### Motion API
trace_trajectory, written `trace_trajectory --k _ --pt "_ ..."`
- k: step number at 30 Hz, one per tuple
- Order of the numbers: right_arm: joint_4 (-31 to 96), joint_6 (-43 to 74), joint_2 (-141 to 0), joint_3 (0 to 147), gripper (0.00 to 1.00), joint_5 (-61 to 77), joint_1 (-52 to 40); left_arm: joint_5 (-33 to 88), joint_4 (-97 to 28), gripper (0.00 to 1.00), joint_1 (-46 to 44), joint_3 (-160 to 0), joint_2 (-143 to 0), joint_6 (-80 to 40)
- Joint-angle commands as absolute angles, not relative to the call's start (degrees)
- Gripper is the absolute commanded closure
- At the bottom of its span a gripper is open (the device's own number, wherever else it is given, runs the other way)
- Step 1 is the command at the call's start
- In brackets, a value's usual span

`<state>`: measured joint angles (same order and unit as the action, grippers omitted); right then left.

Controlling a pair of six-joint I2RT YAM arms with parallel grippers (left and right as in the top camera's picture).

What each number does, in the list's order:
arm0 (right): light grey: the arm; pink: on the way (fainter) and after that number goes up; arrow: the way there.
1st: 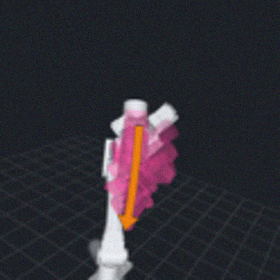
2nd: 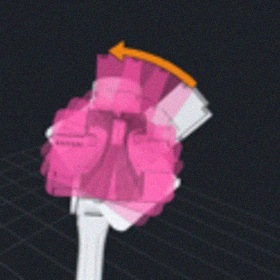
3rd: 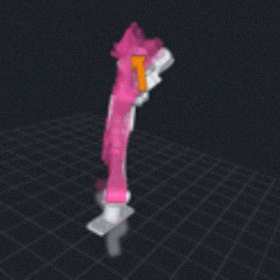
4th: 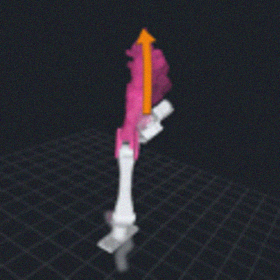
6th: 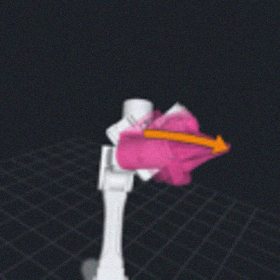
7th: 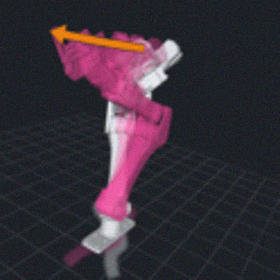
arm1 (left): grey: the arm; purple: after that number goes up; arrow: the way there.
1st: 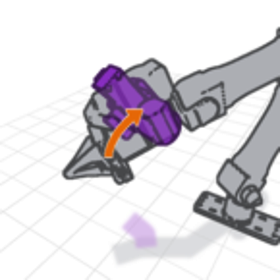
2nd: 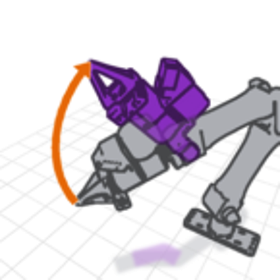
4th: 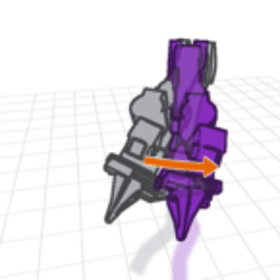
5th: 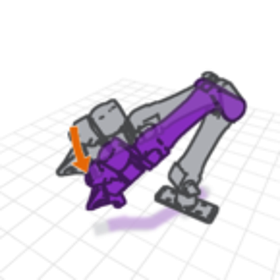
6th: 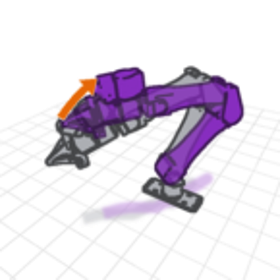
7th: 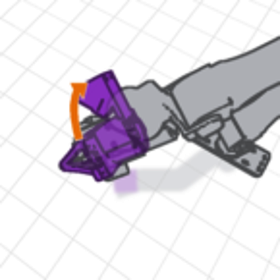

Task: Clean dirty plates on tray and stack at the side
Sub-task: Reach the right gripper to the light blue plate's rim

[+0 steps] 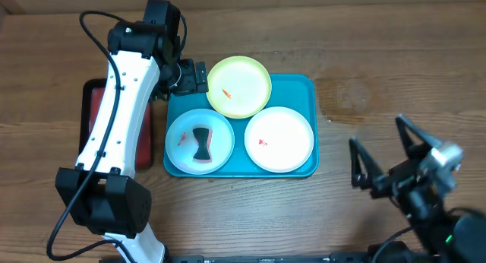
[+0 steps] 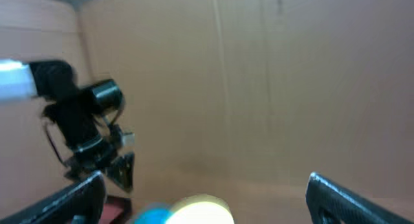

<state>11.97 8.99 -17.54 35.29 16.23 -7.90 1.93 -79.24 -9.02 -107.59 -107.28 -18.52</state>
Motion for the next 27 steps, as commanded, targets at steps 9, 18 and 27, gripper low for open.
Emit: trace_trajectory --k 9,18,27 --pt "41.9 6.2 -60.9 81.4 0.0 45.4 -7.7 3.0 -79.2 0.0 -9.4 -108.0 -107.4 -19.6" --pt "41.6 7.7 -78.3 81.5 0.0 32.1 -16.3 3.0 -79.2 0.0 -9.4 -108.0 -107.4 -19.6" --pt "40.8 13.8 -87.4 81.5 0.06 22.6 -24.9 3.0 -79.0 0.0 -9.4 -108.0 -107.4 -19.5"
